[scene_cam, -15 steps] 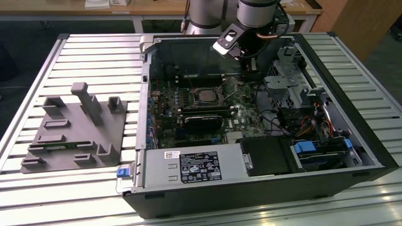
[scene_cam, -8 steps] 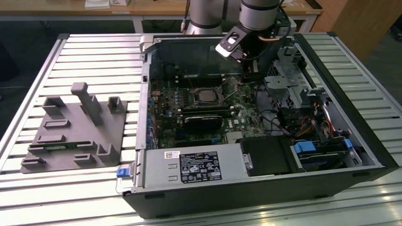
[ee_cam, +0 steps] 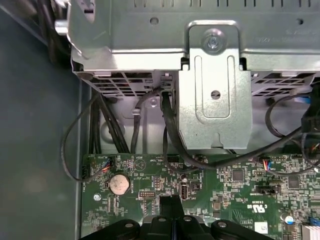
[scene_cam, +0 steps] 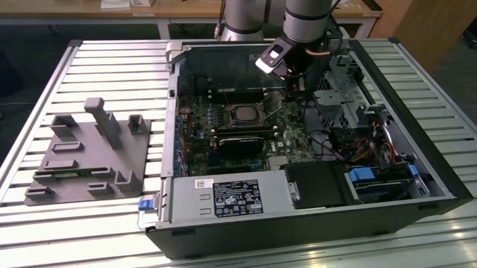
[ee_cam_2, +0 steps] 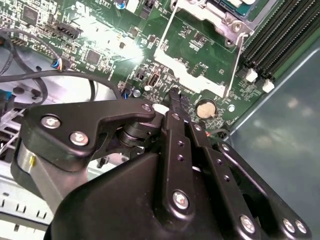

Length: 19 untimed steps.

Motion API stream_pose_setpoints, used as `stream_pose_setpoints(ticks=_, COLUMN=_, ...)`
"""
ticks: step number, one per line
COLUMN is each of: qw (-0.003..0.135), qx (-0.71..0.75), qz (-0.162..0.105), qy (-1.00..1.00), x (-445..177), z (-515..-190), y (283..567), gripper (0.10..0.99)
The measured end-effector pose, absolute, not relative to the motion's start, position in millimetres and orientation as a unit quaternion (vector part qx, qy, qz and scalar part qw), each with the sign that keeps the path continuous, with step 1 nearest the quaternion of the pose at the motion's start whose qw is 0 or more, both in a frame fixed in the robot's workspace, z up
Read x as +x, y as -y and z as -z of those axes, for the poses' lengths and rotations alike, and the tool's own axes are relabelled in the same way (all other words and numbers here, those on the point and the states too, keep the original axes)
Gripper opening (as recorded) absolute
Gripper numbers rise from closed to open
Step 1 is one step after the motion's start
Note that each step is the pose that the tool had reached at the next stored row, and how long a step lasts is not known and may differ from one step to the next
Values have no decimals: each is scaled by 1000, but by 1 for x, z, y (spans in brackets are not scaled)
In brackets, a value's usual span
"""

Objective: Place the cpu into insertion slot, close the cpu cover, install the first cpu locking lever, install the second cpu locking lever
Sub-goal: 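Close the cpu cover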

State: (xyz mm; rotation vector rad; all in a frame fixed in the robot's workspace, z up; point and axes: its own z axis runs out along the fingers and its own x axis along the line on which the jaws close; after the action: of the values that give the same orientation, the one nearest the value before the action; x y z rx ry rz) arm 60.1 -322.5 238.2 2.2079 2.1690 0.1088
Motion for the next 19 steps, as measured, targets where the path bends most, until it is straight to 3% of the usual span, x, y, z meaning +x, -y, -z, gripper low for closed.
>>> stream_pose_setpoints(ticks=19, qw=22, qx=713, qz=-35, qy=-700, x=48, z=-233, y=323, gripper=106)
